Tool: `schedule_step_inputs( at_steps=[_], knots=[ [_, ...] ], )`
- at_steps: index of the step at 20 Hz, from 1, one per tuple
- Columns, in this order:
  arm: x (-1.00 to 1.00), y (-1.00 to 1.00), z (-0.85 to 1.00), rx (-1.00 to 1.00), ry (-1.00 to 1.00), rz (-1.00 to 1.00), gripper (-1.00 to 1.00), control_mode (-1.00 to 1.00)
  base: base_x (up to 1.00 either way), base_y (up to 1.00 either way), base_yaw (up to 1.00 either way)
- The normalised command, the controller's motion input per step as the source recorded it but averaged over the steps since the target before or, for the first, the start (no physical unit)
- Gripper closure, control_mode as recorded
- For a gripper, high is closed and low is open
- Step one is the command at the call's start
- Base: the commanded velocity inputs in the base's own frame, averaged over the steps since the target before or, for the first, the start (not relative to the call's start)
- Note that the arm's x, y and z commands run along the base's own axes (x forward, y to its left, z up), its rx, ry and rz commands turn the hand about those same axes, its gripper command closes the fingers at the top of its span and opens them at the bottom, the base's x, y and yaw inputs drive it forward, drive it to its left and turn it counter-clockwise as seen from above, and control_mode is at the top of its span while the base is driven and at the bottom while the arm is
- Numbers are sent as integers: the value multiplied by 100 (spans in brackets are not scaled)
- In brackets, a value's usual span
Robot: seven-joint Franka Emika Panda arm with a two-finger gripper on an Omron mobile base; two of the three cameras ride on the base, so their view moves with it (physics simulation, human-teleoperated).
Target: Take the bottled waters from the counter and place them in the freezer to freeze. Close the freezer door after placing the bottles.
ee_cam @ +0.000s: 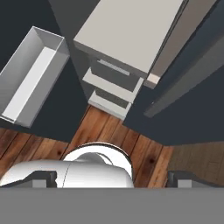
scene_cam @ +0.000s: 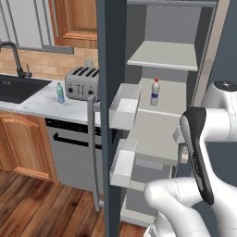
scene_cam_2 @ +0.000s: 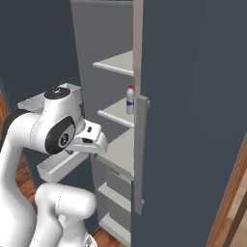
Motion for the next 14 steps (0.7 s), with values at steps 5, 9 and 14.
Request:
schedule_step_inputs(
  at_steps=[5,9,14],
  knots=[
    [0,0,0,0,0,0,-100,100,-63,42,-6],
    [0,0,0,0,0,0,-100,100,-47,67,-11],
    [0,0,0,0,0,0,-100,100,-52,90,-18]
  ],
)
